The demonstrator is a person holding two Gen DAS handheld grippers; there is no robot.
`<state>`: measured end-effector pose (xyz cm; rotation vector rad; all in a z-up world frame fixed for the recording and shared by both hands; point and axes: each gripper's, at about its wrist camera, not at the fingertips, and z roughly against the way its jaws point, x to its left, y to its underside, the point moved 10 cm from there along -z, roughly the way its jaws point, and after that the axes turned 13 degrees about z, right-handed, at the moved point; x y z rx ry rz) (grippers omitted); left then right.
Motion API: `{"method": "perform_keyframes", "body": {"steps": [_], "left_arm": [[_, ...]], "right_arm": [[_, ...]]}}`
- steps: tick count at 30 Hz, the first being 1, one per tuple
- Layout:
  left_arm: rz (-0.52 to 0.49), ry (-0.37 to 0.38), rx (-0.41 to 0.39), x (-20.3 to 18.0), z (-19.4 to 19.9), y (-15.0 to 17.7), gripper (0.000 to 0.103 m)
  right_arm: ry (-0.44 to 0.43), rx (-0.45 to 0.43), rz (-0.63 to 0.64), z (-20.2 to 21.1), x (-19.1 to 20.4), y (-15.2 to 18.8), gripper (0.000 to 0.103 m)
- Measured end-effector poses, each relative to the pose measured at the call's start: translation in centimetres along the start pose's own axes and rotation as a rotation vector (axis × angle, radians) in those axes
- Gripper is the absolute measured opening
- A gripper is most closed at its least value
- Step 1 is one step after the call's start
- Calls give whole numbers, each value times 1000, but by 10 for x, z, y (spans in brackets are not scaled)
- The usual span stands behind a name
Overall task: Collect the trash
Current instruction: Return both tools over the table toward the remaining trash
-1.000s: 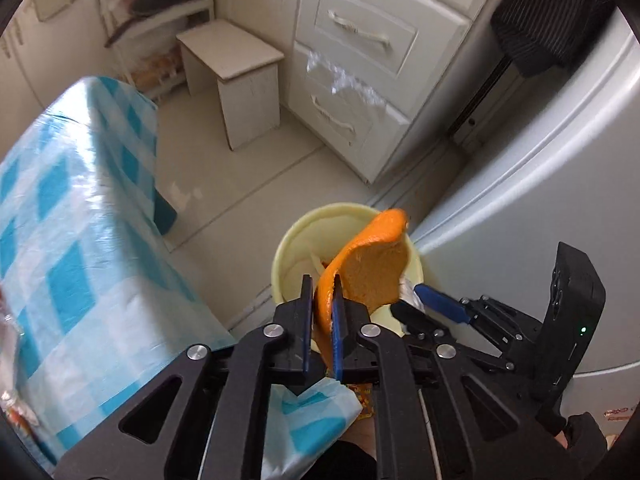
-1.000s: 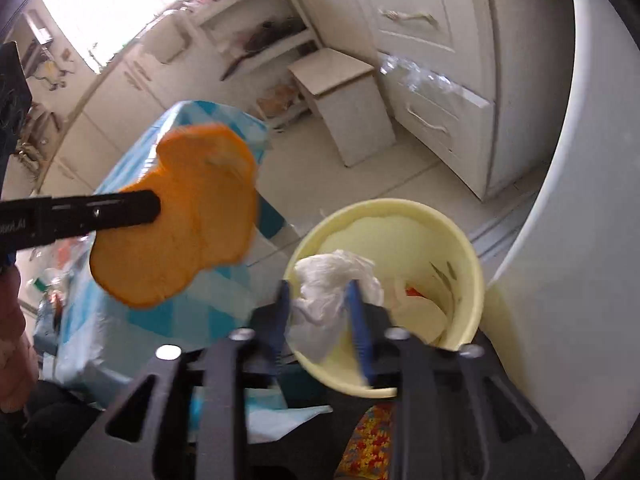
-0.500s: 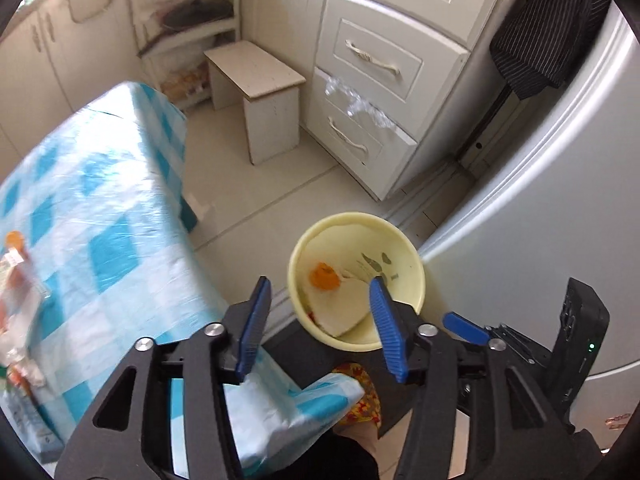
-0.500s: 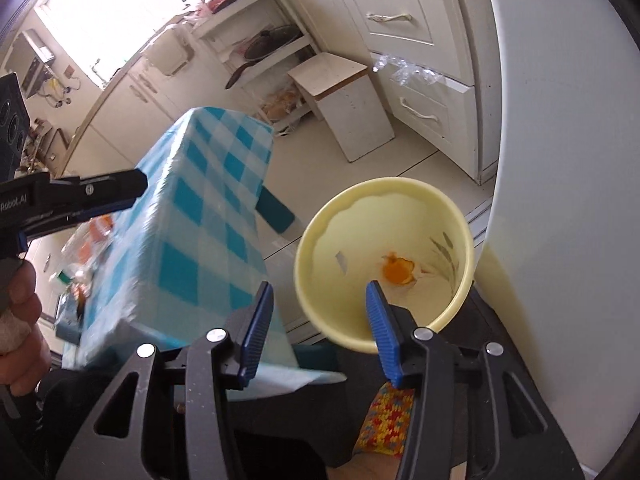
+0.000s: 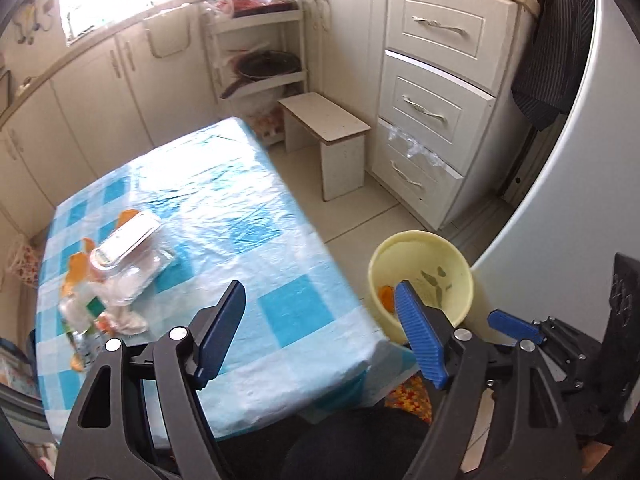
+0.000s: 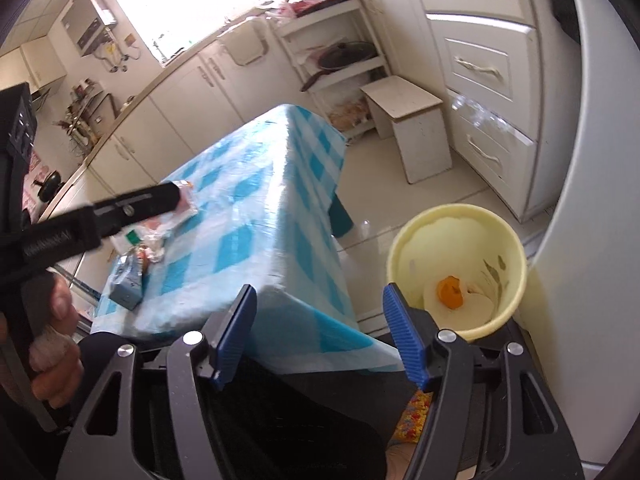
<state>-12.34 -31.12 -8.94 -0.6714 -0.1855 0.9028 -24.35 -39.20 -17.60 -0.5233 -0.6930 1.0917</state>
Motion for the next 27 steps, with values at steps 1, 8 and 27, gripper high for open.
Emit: {"method": "perform_keyframes", "body": {"steps": [1,8,27], "left_arm": [[7,-6,-5,6,3,0,74],[95,-44,-52,56,22,-2,76],[259,-133,-92,164,41,13,79]], "right_arm": [[-5,-6,16,0,8,-5,64],[-39,-25,109,-8,62,-28,69],[-60,-4,230,-31,139,-34,70]]}}
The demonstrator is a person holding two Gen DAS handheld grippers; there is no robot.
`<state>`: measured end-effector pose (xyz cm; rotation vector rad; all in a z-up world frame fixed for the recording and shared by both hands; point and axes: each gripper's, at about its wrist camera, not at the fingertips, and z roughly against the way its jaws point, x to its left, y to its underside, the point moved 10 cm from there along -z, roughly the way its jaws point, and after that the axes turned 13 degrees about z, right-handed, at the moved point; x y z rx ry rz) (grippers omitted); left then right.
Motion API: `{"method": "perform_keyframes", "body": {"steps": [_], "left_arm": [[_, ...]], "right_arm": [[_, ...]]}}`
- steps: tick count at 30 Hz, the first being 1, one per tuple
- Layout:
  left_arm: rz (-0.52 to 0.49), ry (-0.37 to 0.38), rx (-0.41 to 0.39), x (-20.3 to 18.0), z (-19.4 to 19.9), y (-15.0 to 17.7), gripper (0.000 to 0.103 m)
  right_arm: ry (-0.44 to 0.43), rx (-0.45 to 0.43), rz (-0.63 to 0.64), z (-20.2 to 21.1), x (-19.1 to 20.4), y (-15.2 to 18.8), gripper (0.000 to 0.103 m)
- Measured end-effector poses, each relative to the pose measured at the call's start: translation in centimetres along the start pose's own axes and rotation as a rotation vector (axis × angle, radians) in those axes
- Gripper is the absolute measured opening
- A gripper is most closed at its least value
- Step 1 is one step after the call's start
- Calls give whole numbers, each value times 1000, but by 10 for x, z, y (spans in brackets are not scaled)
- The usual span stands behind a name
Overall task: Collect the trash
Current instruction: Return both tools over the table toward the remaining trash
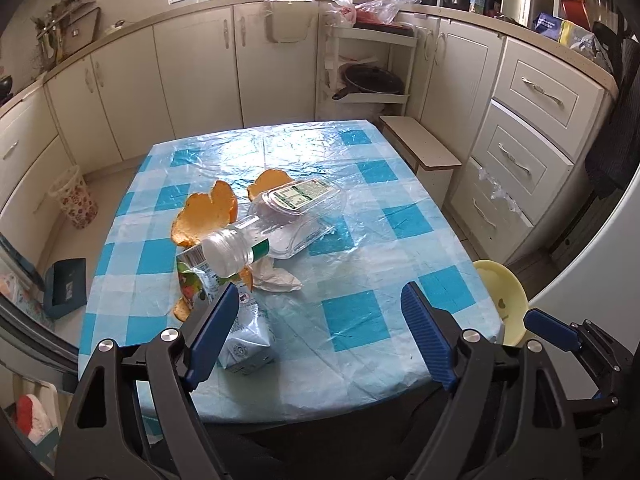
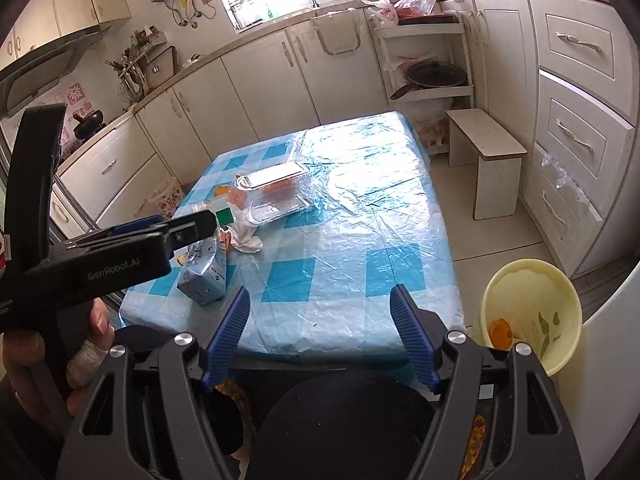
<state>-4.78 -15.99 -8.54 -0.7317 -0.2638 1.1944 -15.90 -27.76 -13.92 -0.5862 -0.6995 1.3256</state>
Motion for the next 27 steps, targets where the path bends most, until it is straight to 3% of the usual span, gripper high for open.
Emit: {"method": "perform_keyframes", "body": {"steps": [16,22,27], "left_arm": [[67,-22,21,32,-6,1,82],[133,-55,84,60,-15,3,82],[225,-35,145,92,-18,5,82]], "right_arm": [[56,43,35,-10,12,4,74],[51,56,40,-13,13,2,74],[15,0,35,-22,23,-24,75]]}}
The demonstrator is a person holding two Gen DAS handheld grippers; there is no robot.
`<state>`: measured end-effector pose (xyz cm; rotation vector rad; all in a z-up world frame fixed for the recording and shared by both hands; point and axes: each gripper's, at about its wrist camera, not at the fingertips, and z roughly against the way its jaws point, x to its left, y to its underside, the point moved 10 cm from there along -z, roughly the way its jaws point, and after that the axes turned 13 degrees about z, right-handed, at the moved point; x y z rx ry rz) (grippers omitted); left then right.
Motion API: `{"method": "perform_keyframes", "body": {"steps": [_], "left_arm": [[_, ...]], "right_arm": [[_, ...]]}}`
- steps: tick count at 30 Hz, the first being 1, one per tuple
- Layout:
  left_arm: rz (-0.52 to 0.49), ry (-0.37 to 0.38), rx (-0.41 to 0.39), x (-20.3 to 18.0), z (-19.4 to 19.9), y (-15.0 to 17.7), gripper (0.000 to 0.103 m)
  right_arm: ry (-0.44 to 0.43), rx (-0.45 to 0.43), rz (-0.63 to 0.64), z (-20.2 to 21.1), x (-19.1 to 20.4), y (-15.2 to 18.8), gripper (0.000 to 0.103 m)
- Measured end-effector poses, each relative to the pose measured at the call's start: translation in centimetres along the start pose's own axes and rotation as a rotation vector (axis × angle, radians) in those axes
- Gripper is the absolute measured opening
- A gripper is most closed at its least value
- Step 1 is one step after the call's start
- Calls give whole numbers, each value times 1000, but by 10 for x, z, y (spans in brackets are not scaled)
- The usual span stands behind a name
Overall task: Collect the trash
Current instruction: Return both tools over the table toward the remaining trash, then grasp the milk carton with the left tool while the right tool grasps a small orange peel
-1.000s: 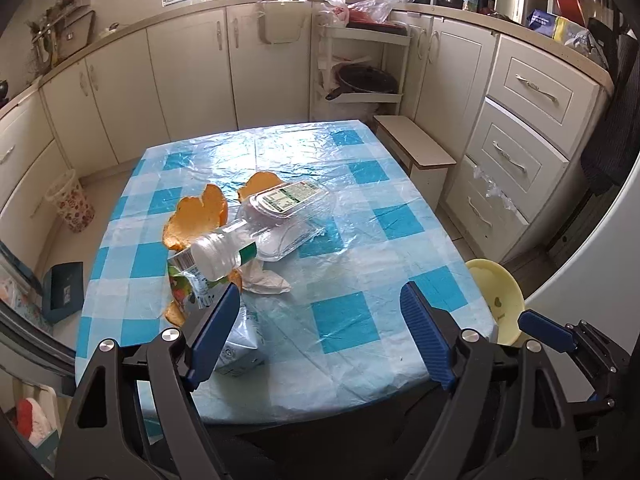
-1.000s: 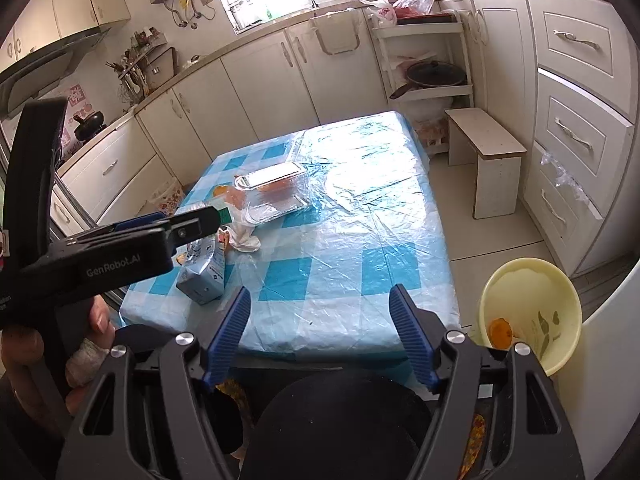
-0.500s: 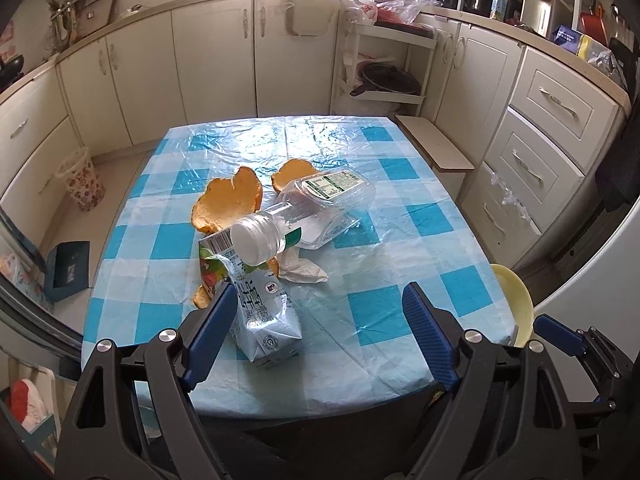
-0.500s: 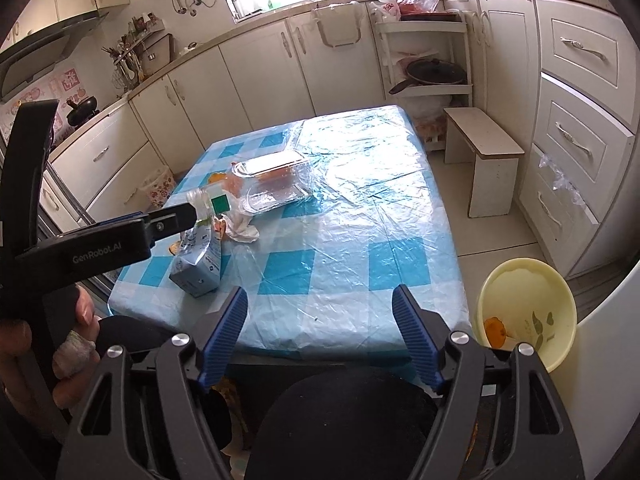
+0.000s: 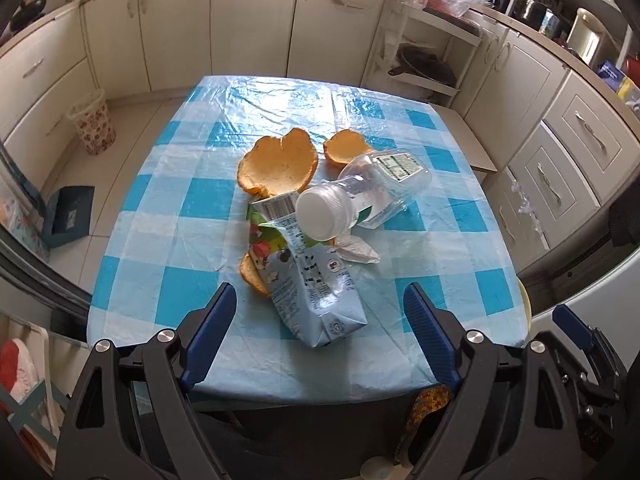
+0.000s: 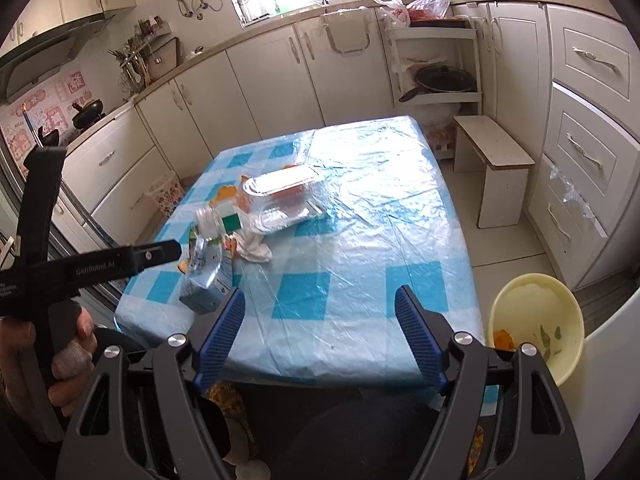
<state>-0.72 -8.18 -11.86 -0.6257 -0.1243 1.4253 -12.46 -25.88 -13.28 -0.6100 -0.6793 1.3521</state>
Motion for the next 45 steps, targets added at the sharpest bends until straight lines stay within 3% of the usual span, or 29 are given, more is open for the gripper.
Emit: {"method": "perform_keyframes", "body": {"steps": [8,15,23,27,31,38,42,45], "left_arm": [[25,-29,46,25,-12,1,82],[51,-13,129,16,-49,5,82],[0,-131,119,10,-73,13,81],[51,-132,123,29,-68,13,57],[91,-135,89,54,-51,9,57],[149,-105,29,85,-19,-1,57],[213,-113,50,110,-22,1,57],[275,-70,83,120,-25,6,57]], "right_arm": [[-63,1,95,-47,39,-28,75],[-65,-23,64,-49,29,-27,76],[-67,-32,69,-47,27,-27,77],[-76,-23,77,-49,29,-26,77],[-89,30,93,-60,35,-23,77],[-201,118,144,-82,72,-11,77],[-271,156,172,-89,98,0,77],[-337,161,168,-93,116,3,77]]}}
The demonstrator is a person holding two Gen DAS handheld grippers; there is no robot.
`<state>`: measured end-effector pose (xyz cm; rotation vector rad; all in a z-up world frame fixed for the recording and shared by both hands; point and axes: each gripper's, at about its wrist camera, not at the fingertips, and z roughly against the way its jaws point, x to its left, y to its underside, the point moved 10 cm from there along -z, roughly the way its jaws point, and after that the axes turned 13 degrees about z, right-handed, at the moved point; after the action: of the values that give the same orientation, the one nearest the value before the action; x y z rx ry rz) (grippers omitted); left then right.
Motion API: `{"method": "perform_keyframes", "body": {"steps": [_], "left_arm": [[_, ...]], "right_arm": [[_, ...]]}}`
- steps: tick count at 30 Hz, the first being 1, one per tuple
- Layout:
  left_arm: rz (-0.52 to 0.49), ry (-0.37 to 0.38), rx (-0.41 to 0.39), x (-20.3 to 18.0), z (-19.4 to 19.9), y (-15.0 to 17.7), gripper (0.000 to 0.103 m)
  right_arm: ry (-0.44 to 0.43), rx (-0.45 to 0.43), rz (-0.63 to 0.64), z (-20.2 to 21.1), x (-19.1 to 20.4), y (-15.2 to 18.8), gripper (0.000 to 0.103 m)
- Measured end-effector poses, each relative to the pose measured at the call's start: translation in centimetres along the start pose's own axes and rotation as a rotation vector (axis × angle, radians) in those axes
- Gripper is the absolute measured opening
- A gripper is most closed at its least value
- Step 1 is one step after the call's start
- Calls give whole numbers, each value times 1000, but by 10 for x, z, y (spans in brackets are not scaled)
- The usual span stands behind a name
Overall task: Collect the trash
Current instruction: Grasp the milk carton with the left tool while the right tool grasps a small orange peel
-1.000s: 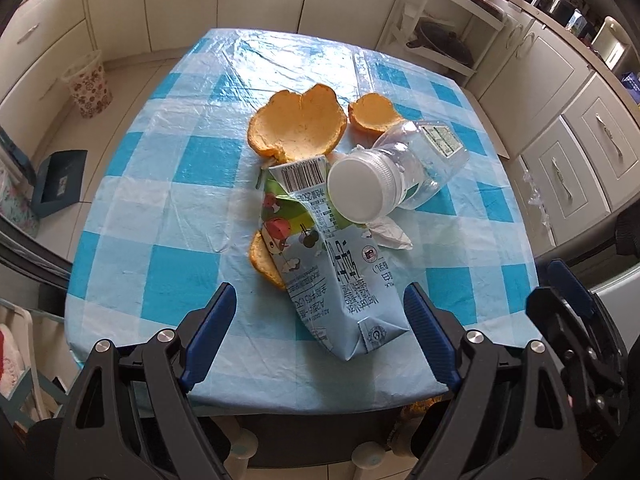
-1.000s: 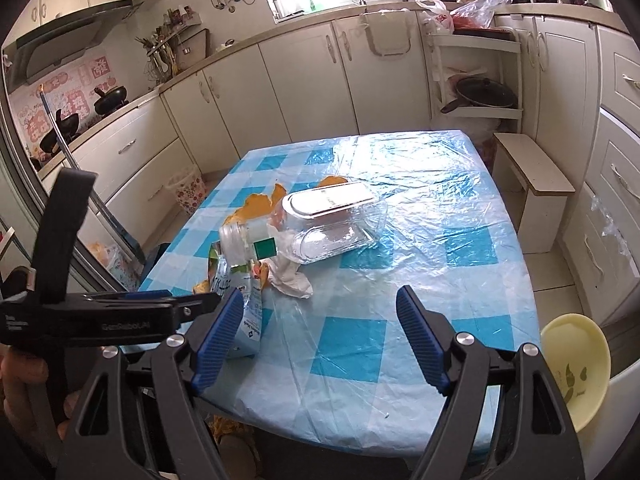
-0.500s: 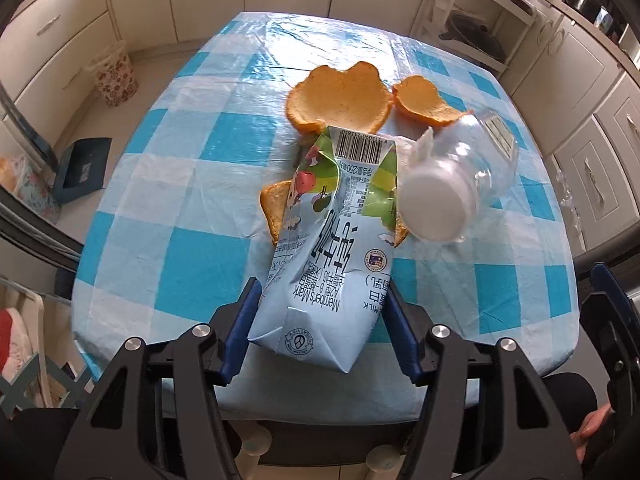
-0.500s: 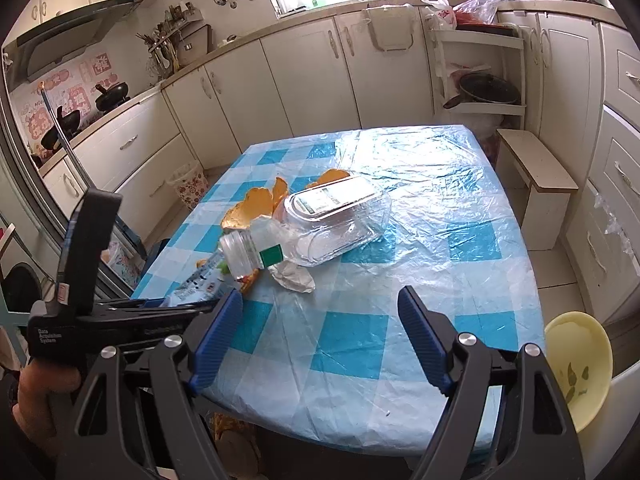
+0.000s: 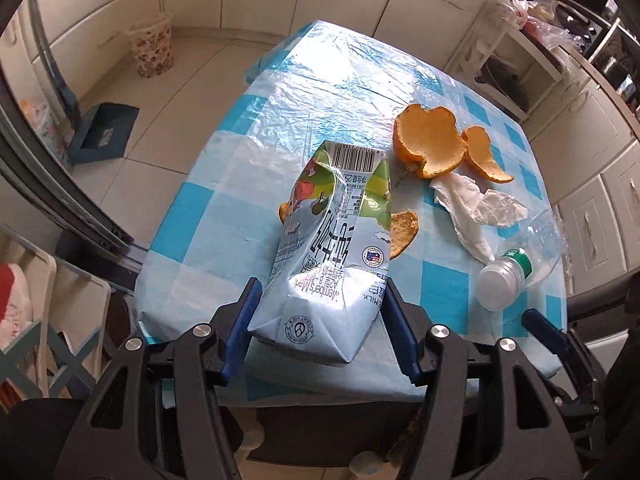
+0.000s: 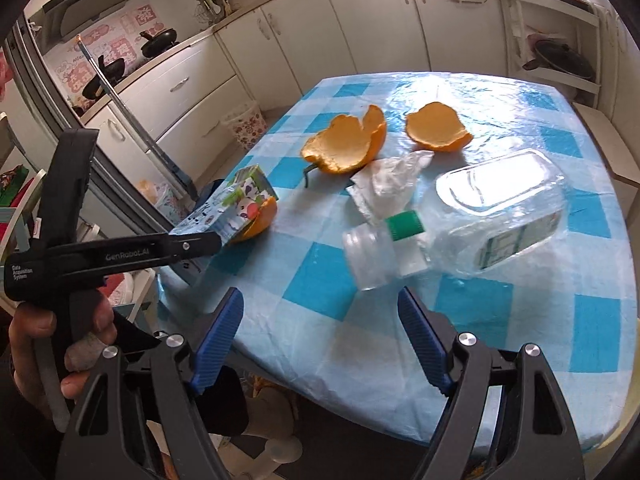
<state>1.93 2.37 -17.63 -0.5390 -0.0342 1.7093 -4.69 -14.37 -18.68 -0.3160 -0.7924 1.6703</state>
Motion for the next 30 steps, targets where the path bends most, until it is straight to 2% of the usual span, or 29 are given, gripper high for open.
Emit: {"method": "perform_keyframes", "body": {"steps": [4,8,10,12,14,18,20,24,27,30], "left_arm": [[66,61,48,11,-4,1,57],[113,92,63,26,-2,0,57],[130,94,61,32,-1,0,57],[166,100,59,41,0,-7,57],[185,127,73,45,0,-8,57],[159,125,73,48,1,-7,57],[162,134,79,50,1,-6,57],[170,141,83,55,1,-8,57],[188,149,88,59,1,-9,57],[193,150,88,60,1,-8,57]], "right_arm": [[-50,39,3,-26,18,-4,74],[-87,21,2,-48,37,-23,69],[-119,9,-43,-58,41,-32,61],[-171,-7,-112,-66,43,-40,59],[-270,-36,-209,-72,45,-47,58],[-331,-31,-303,-83,45,-54,56],[-339,-4,-303,-91,49,-57,50],[-354,40,-313,-104,55,-57,21],[-345,24,-319,-100,52,-57,10],[-278,-14,-295,-84,41,-58,7]]}}
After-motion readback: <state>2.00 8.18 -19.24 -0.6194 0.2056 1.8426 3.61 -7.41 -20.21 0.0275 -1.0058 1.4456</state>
